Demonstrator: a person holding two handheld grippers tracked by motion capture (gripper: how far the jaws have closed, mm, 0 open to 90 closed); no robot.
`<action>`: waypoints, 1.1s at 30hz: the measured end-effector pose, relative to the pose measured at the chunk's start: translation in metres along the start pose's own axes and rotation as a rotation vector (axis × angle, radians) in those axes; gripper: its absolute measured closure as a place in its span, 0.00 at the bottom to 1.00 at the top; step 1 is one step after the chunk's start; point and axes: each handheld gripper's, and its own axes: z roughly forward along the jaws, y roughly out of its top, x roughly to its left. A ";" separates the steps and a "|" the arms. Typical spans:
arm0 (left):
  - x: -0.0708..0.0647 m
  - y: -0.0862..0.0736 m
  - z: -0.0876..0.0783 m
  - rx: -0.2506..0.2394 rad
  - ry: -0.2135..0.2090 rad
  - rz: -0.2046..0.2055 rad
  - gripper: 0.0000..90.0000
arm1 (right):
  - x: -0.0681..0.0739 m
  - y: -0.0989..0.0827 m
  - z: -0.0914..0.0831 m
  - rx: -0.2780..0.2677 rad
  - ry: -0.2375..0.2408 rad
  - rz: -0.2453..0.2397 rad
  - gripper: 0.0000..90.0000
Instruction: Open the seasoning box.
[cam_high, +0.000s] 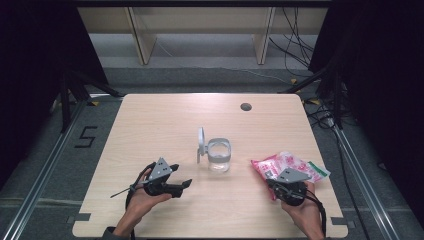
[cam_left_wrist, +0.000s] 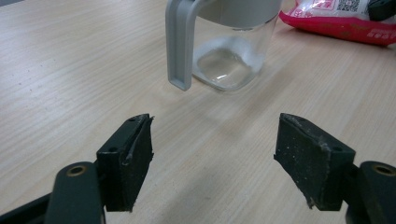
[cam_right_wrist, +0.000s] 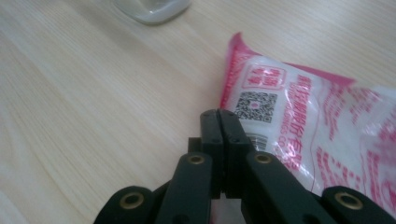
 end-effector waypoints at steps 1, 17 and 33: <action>-0.001 0.000 0.000 -0.001 0.004 -0.023 0.30 | -0.001 -0.003 -0.003 -0.001 -0.009 0.021 1.00; 0.003 -0.001 0.001 0.016 0.017 0.011 0.30 | -0.045 -0.035 -0.054 -0.168 -0.172 0.367 0.64; 0.000 -0.002 0.006 0.025 0.004 -0.005 0.30 | -0.094 -0.051 -0.018 -0.148 -0.241 0.611 0.29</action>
